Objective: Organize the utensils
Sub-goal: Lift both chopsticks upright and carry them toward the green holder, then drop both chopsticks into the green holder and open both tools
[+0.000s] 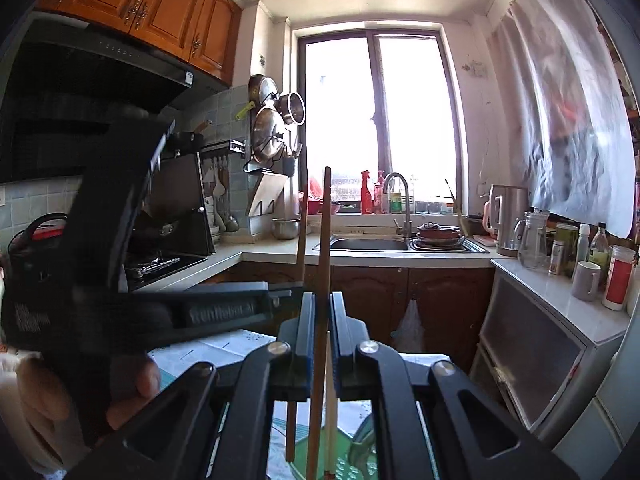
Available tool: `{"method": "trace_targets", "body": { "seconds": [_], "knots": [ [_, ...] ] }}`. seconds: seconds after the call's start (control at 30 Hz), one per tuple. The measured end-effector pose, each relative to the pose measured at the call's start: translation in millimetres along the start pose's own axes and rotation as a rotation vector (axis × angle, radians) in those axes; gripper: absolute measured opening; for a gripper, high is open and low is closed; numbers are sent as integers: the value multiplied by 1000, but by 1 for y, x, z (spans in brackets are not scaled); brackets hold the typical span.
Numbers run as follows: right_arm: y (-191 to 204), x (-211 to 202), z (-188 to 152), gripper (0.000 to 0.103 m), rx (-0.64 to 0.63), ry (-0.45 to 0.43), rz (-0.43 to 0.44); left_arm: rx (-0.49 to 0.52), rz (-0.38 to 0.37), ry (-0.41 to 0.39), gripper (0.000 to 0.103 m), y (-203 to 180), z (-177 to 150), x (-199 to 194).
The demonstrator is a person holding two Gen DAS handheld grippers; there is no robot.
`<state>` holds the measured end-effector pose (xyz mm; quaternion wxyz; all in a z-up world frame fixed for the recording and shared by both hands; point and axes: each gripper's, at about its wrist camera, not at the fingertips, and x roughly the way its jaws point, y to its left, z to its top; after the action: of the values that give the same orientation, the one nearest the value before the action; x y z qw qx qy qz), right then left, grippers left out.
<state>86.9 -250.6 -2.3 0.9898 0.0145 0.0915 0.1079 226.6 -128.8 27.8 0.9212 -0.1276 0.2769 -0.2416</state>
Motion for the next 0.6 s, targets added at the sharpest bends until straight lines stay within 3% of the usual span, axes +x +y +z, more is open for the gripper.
{"method": "trace_targets", "body": {
  "seconds": [0.37,0.6],
  "knots": [
    [-7,-2,5,6,62,-43,30,-22,-13,-5,4,23,-22,2],
    [-11,-9,-2,6,78,-99,-21,-13,3,64,4,29,-45,17]
  ]
}}
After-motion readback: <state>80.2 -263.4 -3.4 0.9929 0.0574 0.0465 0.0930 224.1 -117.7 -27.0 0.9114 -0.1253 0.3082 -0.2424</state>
